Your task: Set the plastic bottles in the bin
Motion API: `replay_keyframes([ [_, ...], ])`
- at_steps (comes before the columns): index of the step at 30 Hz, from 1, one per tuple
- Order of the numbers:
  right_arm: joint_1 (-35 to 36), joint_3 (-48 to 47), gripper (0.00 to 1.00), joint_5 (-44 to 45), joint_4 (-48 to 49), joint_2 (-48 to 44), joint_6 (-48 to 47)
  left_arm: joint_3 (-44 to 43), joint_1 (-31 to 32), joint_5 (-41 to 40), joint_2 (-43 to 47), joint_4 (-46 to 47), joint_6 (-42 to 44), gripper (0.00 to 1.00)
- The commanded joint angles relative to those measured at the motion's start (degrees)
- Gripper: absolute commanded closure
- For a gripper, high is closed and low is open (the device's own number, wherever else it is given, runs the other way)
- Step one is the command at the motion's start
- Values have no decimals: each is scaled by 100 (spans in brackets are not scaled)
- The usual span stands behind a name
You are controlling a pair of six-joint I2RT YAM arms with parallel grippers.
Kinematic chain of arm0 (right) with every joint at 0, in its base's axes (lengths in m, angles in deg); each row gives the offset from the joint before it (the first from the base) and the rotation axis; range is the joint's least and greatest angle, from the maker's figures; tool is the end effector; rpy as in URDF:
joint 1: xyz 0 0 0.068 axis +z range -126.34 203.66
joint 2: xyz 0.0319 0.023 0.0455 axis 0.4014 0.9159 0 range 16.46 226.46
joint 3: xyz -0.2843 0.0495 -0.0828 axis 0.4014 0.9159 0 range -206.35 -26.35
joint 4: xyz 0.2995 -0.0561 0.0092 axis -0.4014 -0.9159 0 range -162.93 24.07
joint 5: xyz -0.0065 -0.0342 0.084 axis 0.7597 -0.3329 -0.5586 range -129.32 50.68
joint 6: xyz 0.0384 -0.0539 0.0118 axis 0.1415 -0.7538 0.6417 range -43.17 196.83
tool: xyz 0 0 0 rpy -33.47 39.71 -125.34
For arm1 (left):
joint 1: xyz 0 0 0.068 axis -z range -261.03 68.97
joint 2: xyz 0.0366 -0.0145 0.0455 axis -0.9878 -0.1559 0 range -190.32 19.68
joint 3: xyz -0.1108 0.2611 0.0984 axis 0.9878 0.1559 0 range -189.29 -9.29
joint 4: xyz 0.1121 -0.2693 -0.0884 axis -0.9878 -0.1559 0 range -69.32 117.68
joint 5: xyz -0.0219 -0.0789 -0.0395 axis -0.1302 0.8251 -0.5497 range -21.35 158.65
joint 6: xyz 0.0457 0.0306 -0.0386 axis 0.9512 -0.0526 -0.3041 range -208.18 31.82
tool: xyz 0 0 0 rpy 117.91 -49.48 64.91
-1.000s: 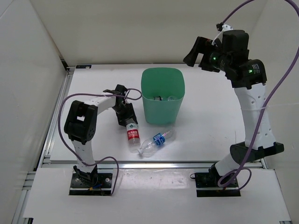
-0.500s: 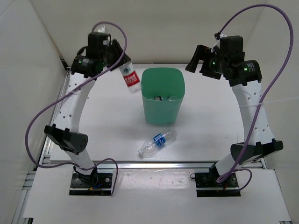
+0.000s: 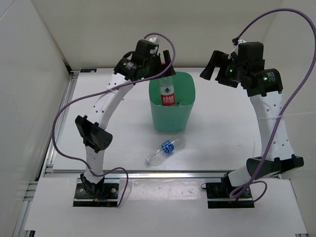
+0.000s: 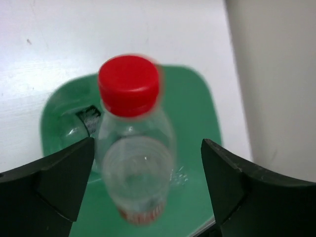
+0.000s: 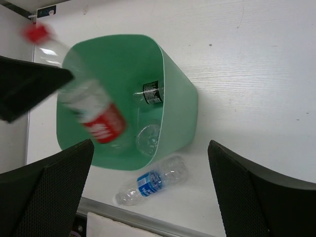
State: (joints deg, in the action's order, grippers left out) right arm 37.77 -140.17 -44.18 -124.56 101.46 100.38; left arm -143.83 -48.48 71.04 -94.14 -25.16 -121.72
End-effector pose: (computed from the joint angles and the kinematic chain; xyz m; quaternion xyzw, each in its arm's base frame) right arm 0.3199 0.0851 0.5340 0.0499 0.8632 0.1964 0.4624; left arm 0.4176 -0.2693 0.4721 0.0026 0.8750 -0.2792 0.3956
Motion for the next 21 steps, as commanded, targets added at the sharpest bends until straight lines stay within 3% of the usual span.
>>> replay_keyframes([
  [1, -22, 18, 0, -15, 97, -307, -166, -229, 41, -45, 412, -77, 216, 0],
  [4, 108, -218, 0, -128, 159, -369, -473, -30, -21, -668, 1193, 359, 216, 0],
  [8, 873, -869, 0, -295, 440, -422, -1273, 1645, -21, -2448, 2860, 889, 121, 0],
  [9, 1057, -870, 0, -827, 510, -422, -1439, 1981, -82, -2741, 3109, 889, 50, 0],
  [12, 2233, -502, 0, -754, 353, -422, -2107, 3410, -205, -3297, 4135, 889, -21, 0],
  [13, 3002, -344, 0, -579, 57, -239, -2431, 3713, -206, -3402, 4366, 889, -21, 0],
  [15, 4189, -37, 0, 325, -69, -158, -2714, 4276, -258, -3728, 4997, 889, -82, 0],
  [18, 5238, 894, 0, 968, -175, 148, -3110, 5286, -320, -3913, 5622, 741, -178, 0],
  [21, 5795, 1955, 0, 1022, -69, 402, -3513, 5630, -434, -3913, 5853, 425, -407, 0],
])
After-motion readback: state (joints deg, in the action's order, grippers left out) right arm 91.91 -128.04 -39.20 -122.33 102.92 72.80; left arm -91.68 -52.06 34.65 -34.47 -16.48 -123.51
